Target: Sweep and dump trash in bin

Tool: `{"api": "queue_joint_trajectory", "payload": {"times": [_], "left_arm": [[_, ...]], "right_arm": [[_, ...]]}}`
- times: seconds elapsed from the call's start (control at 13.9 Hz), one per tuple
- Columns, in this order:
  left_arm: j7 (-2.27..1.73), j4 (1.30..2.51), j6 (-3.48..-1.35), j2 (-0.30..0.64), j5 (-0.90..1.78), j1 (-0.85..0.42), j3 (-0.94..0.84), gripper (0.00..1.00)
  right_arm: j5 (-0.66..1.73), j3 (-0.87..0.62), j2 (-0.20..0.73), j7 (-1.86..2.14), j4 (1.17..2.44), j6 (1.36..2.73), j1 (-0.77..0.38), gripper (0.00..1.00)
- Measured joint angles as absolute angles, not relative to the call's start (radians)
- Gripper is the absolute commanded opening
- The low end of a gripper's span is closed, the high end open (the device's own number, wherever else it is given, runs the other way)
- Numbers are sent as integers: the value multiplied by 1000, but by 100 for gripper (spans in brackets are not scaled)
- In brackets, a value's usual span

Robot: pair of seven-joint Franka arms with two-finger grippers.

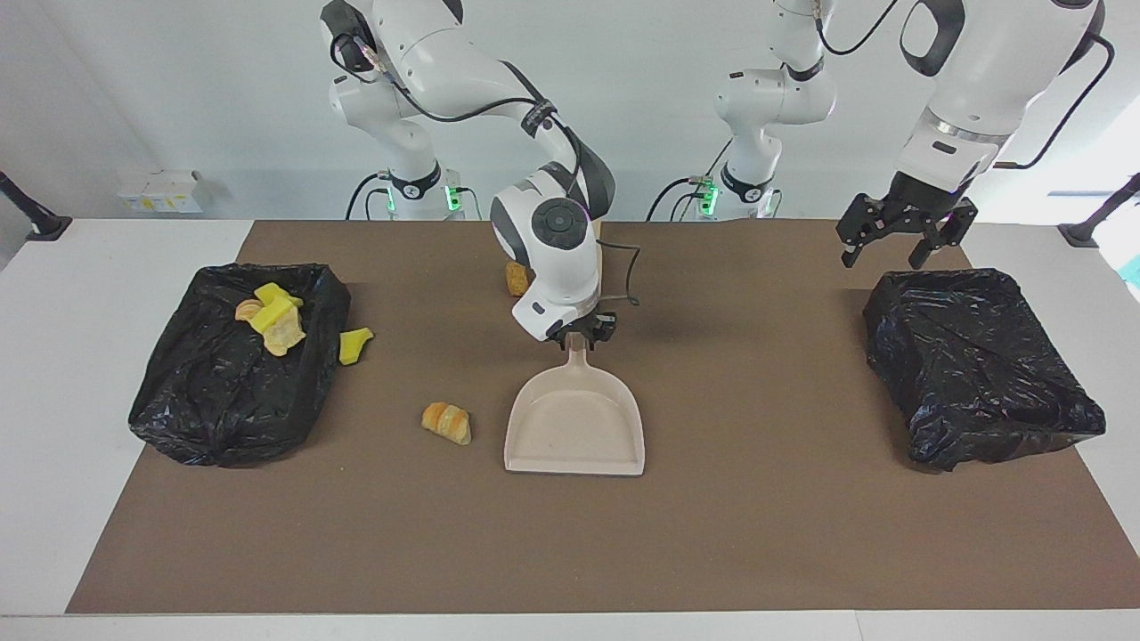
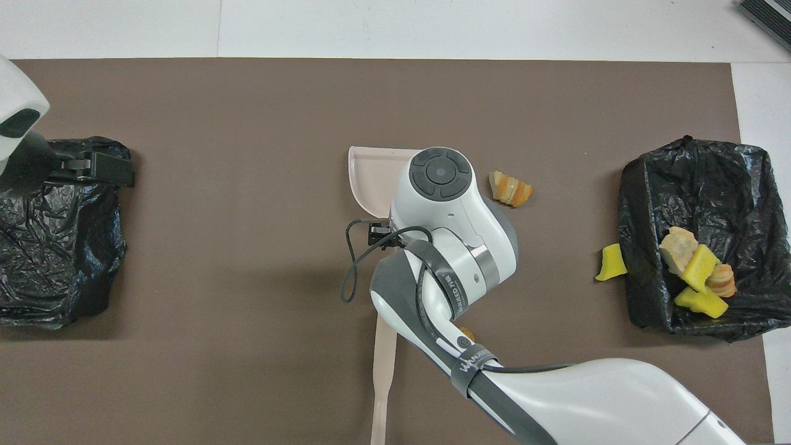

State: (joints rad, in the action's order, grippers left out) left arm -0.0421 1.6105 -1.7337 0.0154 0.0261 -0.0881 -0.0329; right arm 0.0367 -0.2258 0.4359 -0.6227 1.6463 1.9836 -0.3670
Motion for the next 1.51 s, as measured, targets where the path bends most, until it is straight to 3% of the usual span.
{"api": "queue_joint_trajectory", "payload": {"times": [0.22, 0.57, 1.15, 1.36, 1.51], "left_arm": [[-115, 1595, -1774, 48, 26, -92, -56, 100], [-202, 1542, -1783, 122, 26, -181, -83, 100], [-414, 1470, -1885, 280, 27, -373, -91, 100], [-465, 1469, -1936, 345, 27, -469, -93, 100], [-474, 1475, -1957, 379, 27, -503, -94, 100]], "right_arm": [[37, -247, 373, -631, 1672, 1920, -374, 100], [39, -313, 209, -787, 1864, 1909, -411, 100], [158, -317, 69, -961, 2157, 2105, -577, 99], [180, -317, 52, -999, 2222, 2135, -634, 88], [208, -317, 26, -999, 2262, 2135, -655, 72]]}}
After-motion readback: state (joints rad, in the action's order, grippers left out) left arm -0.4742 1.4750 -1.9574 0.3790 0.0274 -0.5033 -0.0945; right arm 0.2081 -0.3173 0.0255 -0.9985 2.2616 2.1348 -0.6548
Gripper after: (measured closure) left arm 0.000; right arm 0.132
